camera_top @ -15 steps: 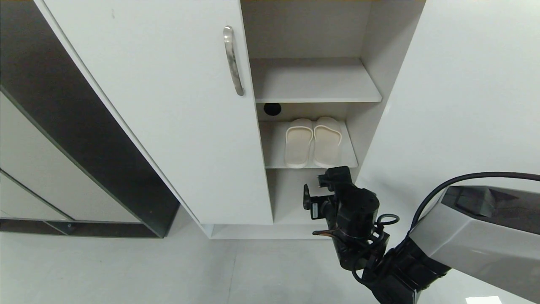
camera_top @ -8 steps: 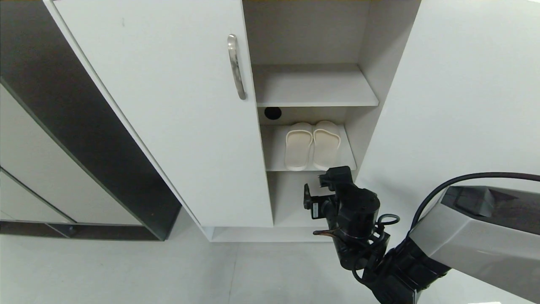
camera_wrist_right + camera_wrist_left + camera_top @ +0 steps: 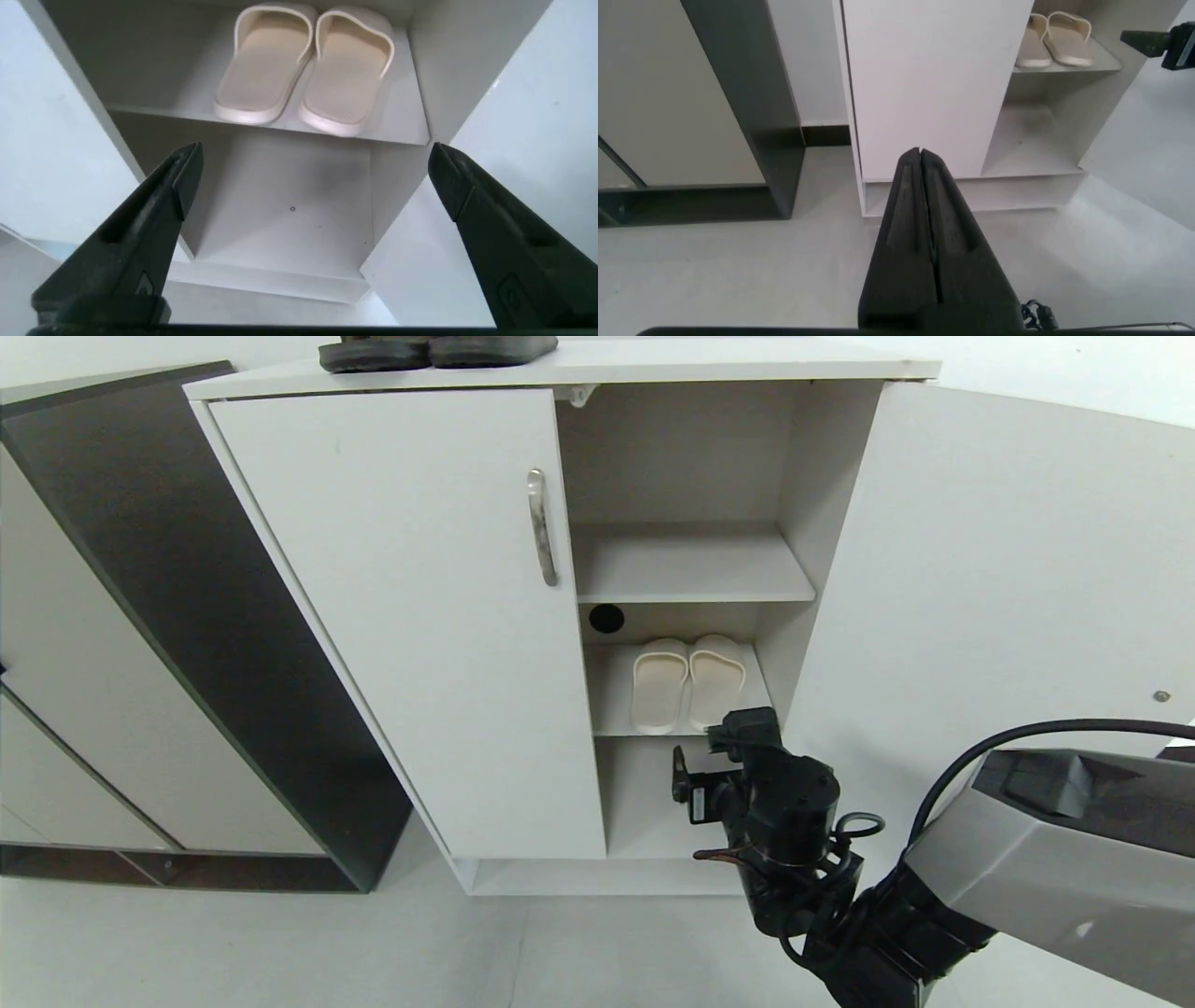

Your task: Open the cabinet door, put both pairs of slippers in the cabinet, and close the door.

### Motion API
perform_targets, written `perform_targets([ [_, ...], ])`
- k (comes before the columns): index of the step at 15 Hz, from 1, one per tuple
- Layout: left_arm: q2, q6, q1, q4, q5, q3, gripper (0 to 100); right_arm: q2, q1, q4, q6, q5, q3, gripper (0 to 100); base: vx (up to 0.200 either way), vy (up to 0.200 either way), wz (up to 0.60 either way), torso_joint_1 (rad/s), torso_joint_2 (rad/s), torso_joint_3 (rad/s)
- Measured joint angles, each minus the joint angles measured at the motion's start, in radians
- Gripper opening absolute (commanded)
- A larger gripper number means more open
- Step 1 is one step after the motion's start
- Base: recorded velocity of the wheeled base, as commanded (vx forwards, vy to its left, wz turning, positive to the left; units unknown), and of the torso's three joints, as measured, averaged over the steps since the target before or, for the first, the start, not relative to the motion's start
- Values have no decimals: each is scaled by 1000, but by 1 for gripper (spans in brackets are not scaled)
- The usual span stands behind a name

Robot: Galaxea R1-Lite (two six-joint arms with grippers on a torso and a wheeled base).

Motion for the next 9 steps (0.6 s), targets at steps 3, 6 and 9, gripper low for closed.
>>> perform_targets([
  [3,0,-3,0,0,0,0,0,7,9,0,0,1,2,100,0,0,0,0,0,0],
  [6,0,-2,0,0,0,0,0,8,15,-6,0,1,3,100,0,0,0,0,0,0],
  [9,0,-2,0,0,0,0,0,7,15,-9,0,35,32,100,0,133,0,2,2,0],
])
